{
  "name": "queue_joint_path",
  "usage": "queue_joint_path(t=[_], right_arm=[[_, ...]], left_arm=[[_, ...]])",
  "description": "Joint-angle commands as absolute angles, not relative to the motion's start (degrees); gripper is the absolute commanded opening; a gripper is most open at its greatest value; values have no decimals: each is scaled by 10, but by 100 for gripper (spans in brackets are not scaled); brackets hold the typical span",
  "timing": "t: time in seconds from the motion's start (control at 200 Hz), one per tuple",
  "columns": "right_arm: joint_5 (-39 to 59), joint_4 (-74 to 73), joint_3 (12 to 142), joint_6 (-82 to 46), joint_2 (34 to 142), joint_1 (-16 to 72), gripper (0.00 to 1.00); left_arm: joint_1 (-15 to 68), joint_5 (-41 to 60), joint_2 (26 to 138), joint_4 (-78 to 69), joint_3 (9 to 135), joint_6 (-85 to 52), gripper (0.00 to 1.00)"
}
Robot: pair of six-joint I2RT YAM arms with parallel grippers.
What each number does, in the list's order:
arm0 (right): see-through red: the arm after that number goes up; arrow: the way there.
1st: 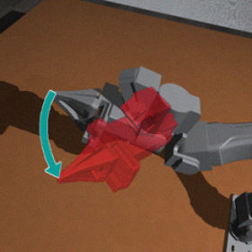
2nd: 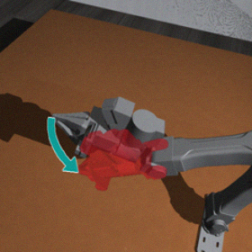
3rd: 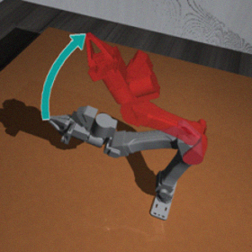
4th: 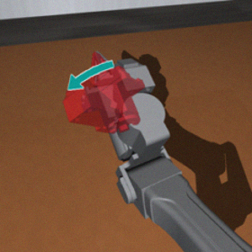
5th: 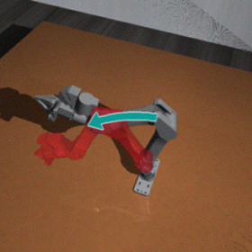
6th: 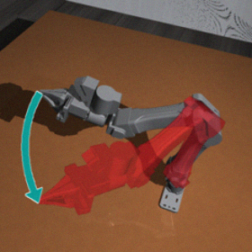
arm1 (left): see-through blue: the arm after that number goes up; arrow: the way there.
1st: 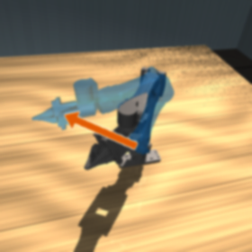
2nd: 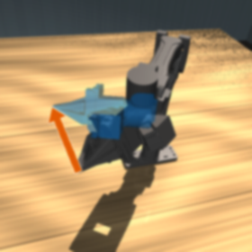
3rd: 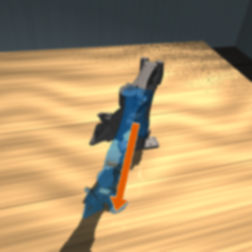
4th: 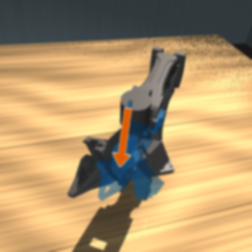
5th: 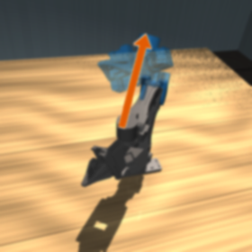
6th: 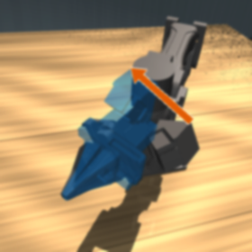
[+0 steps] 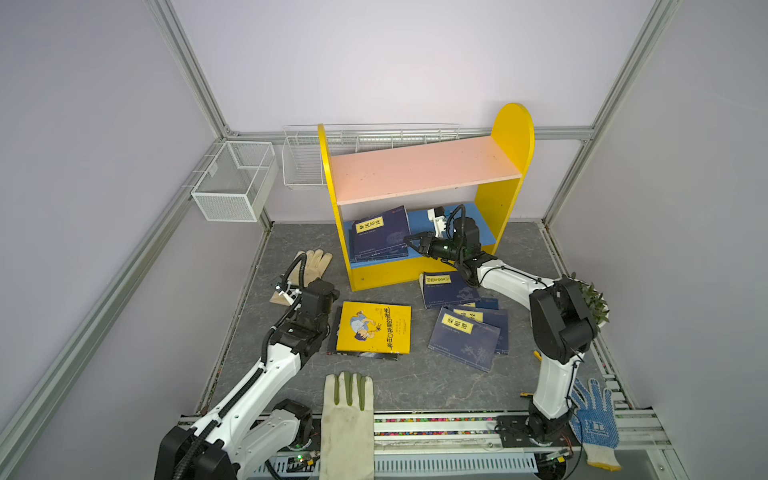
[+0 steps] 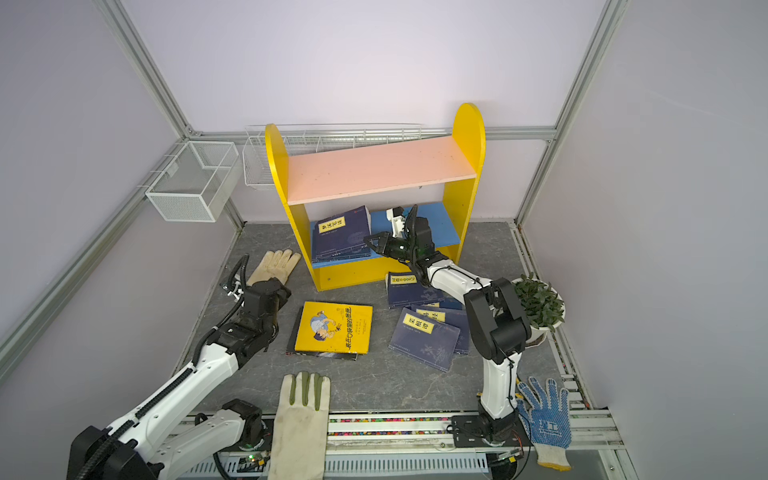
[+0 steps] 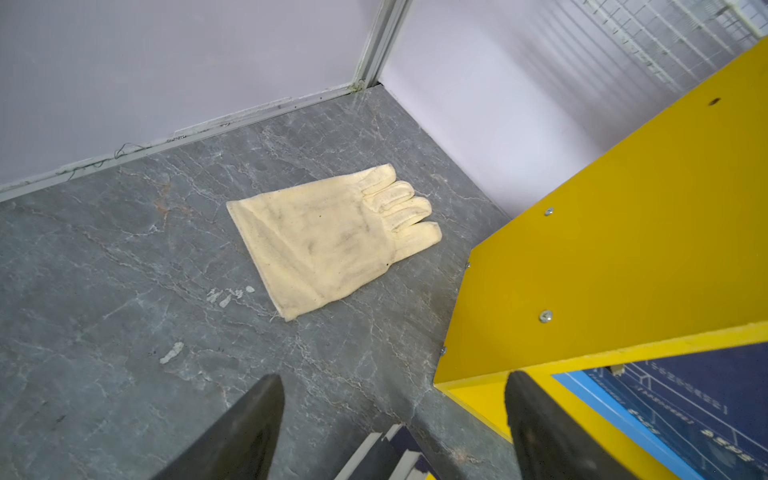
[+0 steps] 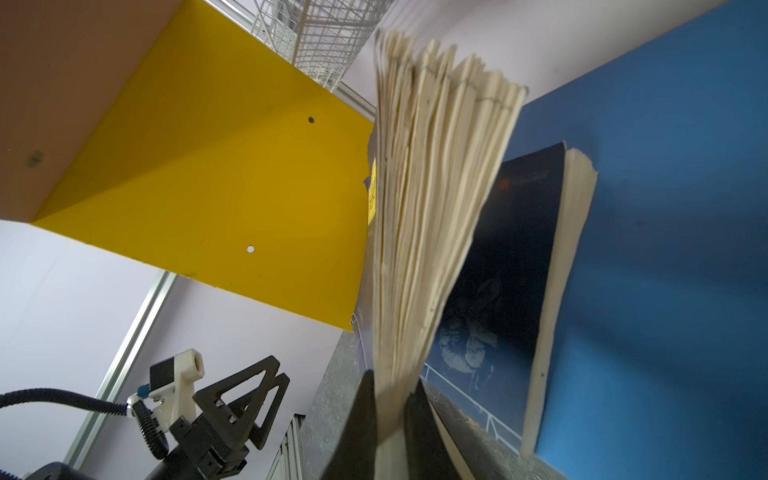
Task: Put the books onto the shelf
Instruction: 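Place the book on the blue shelf with the right gripper while the left gripper withdraws, then move both grippers back toward the dark blue books on the table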
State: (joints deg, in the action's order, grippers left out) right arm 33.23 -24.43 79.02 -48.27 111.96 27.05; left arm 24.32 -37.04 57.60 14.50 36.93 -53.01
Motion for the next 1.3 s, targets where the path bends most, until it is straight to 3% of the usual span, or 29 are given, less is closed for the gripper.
queue_joint_path(t=[0.0, 0.375, 0.555, 0.735, 1.04, 1.295], right_arm=[[337, -246, 818, -488, 1135, 285, 8], [299, -215, 817, -476, 1150, 299, 12], [237, -101, 831, -402, 1128, 309, 41], [145, 41, 885, -304, 1108, 313, 57], [62, 168, 953, -217, 1113, 312, 64], [66, 134, 866, -184, 1045, 308, 64]], left_arm=[[240, -373, 590, 169, 387, -559, 84], [239, -349, 608, 163, 388, -552, 84], [239, -340, 618, 154, 389, -552, 84], [240, -331, 627, 154, 395, -552, 84], [239, -319, 635, 139, 403, -525, 84], [246, -233, 661, 75, 417, -408, 83]])
